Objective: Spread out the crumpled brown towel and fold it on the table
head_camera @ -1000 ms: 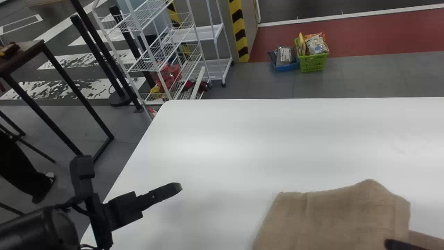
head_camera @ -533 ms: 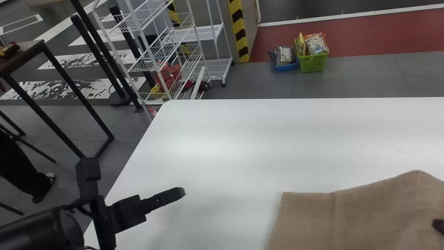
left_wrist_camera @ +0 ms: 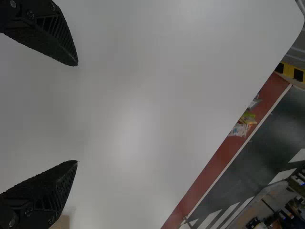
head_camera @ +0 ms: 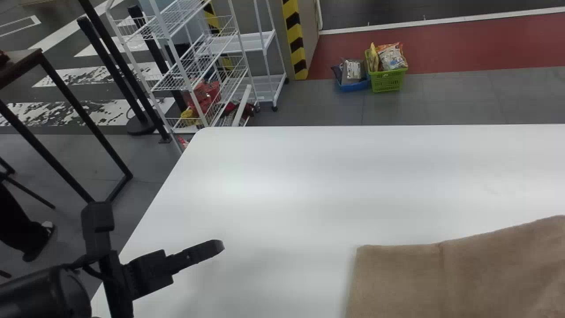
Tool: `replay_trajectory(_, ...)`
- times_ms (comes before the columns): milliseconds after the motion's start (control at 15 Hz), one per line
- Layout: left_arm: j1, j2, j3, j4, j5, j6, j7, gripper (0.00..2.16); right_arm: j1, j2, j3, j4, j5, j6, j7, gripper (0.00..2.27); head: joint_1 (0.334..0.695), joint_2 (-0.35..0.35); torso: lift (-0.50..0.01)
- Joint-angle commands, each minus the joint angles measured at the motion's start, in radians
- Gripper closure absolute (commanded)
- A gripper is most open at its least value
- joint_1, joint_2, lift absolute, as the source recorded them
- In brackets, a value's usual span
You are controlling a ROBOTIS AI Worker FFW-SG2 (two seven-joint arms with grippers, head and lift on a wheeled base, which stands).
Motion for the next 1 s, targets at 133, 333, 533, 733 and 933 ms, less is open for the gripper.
replay_trajectory(133, 0.007, -0.003, -0.001, 0.005, -0.002, 0.004, 0.004, 0.08, 0.033, 0.013, -0.040, -0.001, 0.004, 0.008, 0.004, 1.30, 0.695, 0.266, -0.127)
replay_trajectory(333, 0.007, -0.003, -0.008, 0.009, -0.002, 0.004, 0.009, 0.08, 0.058, 0.013, -0.089, -0.029, -0.042, 0.008, 0.004, 1.30, 0.695, 0.253, -0.127)
replay_trajectory(533, 0.007, -0.003, -0.027, 0.009, -0.002, 0.004, 0.015, 0.08, 0.090, 0.013, -0.116, -0.070, -0.049, 0.008, 0.007, 1.36, 0.695, 0.235, -0.127)
replay_trajectory(733, 0.012, -0.003, -0.027, 0.009, -0.002, 0.004, 0.013, 0.08, 0.095, 0.013, -0.153, -0.036, 0.004, 0.008, 0.041, 1.36, 0.695, 0.211, -0.127)
replay_trajectory(933, 0.018, -0.003, -0.027, 0.006, -0.002, 0.004, 0.009, 0.08, 0.099, 0.013, -0.182, 0.005, 0.066, 0.008, 0.079, 1.36, 0.695, 0.181, -0.127)
